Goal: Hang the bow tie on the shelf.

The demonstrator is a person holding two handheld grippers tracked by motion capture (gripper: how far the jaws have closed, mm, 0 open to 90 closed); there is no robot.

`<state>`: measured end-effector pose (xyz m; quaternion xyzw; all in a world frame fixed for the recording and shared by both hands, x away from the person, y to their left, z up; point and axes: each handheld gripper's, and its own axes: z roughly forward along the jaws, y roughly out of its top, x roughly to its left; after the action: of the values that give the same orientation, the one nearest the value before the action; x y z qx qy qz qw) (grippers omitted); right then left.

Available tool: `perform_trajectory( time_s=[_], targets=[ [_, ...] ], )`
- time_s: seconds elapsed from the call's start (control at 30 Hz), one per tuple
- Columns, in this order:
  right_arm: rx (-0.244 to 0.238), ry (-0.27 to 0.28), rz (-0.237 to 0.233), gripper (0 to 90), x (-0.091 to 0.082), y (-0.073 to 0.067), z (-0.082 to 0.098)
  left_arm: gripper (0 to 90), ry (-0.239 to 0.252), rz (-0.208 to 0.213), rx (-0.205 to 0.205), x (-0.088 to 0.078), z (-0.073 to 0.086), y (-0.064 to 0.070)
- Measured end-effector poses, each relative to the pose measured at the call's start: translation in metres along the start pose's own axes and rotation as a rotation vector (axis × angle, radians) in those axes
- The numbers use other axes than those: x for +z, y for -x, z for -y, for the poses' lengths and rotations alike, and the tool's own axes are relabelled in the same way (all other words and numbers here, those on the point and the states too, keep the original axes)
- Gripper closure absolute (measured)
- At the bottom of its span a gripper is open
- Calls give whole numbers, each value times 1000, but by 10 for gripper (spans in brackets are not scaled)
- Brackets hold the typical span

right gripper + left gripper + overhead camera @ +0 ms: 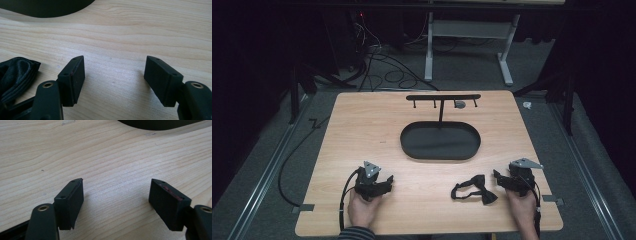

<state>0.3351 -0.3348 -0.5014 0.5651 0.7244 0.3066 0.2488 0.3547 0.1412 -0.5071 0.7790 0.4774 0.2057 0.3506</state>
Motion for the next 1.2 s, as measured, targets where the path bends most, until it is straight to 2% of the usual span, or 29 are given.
perform_trajectory(
  time_s=[0.33, 0.8, 1.0, 1.1, 1.2],
  targets=[
    [-11, 0, -9, 333, -2, -4, 2, 284, 1, -2, -4, 0, 0, 0],
    [1, 1, 0, 345, -1, -4, 0, 283, 1, -2, -4, 0, 0, 0],
    [-11, 7, -32, 398, 0, -5, 0, 283, 1, 0, -6, 0, 0, 0],
    [-1, 13, -72, 431, -3, -8, -2, 283, 1, 0, -6, 0, 0, 0],
    [-21, 38, -102, 450, -10, -14, -5, 283, 1, 1, -7, 0, 0, 0]
  ],
)
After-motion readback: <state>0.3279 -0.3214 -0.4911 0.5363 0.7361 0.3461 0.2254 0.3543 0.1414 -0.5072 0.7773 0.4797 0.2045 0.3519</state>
